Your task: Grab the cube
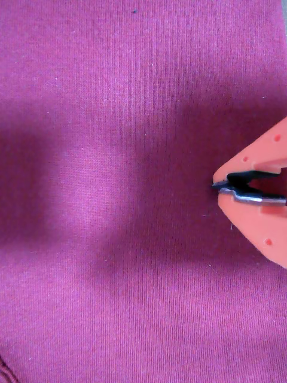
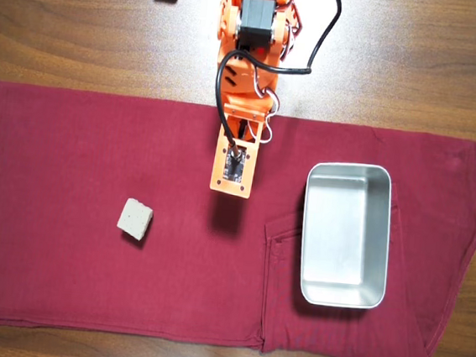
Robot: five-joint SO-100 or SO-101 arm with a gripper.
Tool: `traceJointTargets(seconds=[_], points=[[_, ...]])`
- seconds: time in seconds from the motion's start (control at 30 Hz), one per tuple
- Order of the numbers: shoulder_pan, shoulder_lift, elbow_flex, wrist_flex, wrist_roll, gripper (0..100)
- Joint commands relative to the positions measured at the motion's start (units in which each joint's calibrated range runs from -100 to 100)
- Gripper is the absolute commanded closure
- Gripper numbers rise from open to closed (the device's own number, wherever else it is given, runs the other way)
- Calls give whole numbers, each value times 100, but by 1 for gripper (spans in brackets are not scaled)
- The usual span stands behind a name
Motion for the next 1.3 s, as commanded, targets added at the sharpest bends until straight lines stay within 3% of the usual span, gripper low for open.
traceJointTargets(seconds=[0.0, 1.03, 1.07, 1.17, 1.27], points=[[31, 38, 46, 103, -20, 100], [-122, 402, 46, -53, 39, 100], [-65, 491, 28, -229, 186, 100], [732, 953, -828, -1630, 259, 84], [1471, 2932, -2576, -2645, -112, 77]])
